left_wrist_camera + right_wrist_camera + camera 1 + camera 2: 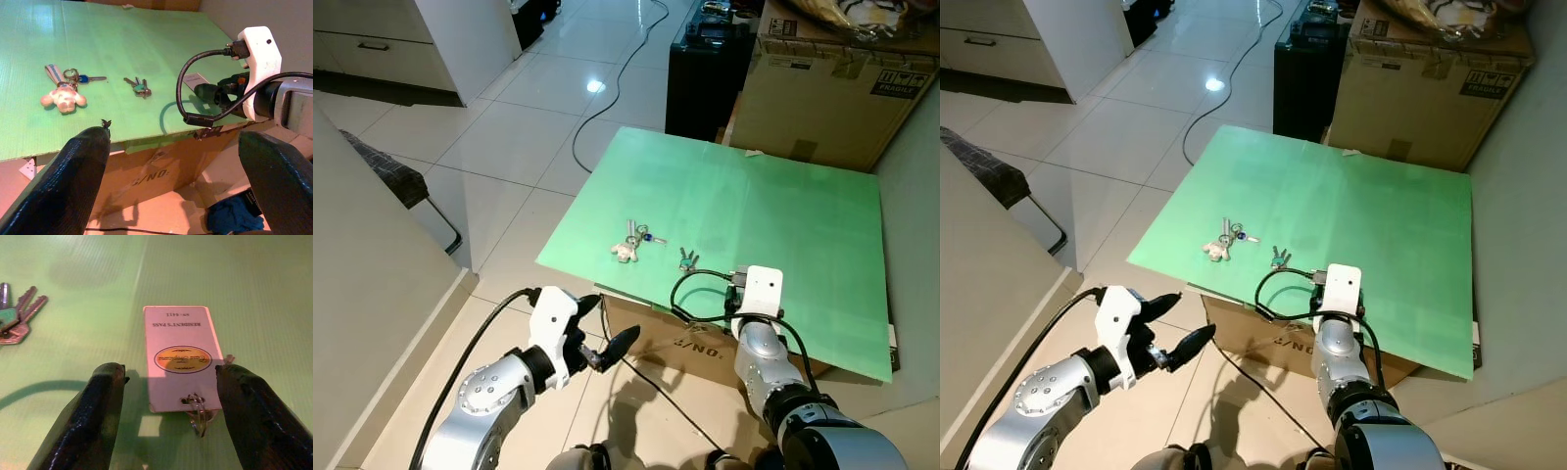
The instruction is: Hang keys on a hook
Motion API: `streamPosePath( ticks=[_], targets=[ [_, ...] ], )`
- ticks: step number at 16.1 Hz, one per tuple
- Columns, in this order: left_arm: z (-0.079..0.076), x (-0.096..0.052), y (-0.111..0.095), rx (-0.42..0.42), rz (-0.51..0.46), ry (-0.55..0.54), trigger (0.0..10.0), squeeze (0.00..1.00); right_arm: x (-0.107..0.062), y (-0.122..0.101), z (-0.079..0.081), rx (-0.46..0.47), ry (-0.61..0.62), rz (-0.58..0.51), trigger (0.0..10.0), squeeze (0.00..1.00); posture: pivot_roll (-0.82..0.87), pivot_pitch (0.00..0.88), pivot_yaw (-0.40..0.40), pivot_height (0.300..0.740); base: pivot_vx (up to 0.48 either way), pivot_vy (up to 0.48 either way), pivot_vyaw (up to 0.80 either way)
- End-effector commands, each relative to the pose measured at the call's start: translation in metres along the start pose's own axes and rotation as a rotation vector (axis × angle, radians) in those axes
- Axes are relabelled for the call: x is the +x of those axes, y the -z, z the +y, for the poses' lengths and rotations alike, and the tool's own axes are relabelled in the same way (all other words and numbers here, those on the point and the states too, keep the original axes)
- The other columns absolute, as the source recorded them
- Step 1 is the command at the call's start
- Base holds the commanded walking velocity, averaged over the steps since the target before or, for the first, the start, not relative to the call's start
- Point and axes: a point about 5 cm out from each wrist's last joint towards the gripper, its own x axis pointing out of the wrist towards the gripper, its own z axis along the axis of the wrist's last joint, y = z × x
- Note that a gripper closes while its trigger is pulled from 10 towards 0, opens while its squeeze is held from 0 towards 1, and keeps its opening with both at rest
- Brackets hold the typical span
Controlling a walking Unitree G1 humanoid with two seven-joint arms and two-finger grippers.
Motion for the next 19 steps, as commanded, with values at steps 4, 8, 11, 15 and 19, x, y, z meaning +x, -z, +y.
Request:
streamPosePath(
  ticks=[4, 8, 11, 15, 19],
  targets=[
    [-0.003, -0.001, 0.000, 0.002, 0.008, 0.021, 10.0, 0.00, -0.005, 0.017, 0.001, 0.030, 0.004, 0.078, 10.0, 0.00, 0.09, 0.200, 0.107, 0.740, 0.000, 0.000, 0.00],
    [-0.004, -0.001, 0.001, 0.001, 0.010, 0.025, 10.0, 0.00, -0.006, 0.020, 0.001, 0.046, 0.012, 0.101, 10.0, 0.00, 0.08, 0.186, 0.101, 0.740, 0.000, 0.000, 0.00],
    [-0.004, -0.001, 0.002, 0.002, 0.007, 0.028, 10.0, 0.00, -0.007, 0.022, 0.001, 0.044, 0.018, 0.110, 10.0, 0.00, 0.08, 0.179, 0.098, 0.740, 0.000, 0.000, 0.00],
    [-0.005, 0.000, 0.001, 0.006, 0.003, 0.031, 10.0, 0.00, -0.008, 0.026, 0.001, 0.091, 0.021, 0.141, 1.6, 0.00, 0.08, 0.168, 0.097, 0.740, 0.000, 0.000, 0.00],
    [-0.006, 0.000, 0.001, 0.007, 0.002, 0.038, 10.0, 0.00, -0.008, 0.029, -0.001, 0.115, 0.034, 0.166, 0.0, 0.00, 0.07, 0.164, 0.094, 0.740, 0.000, 0.000, 0.00]
  ],
)
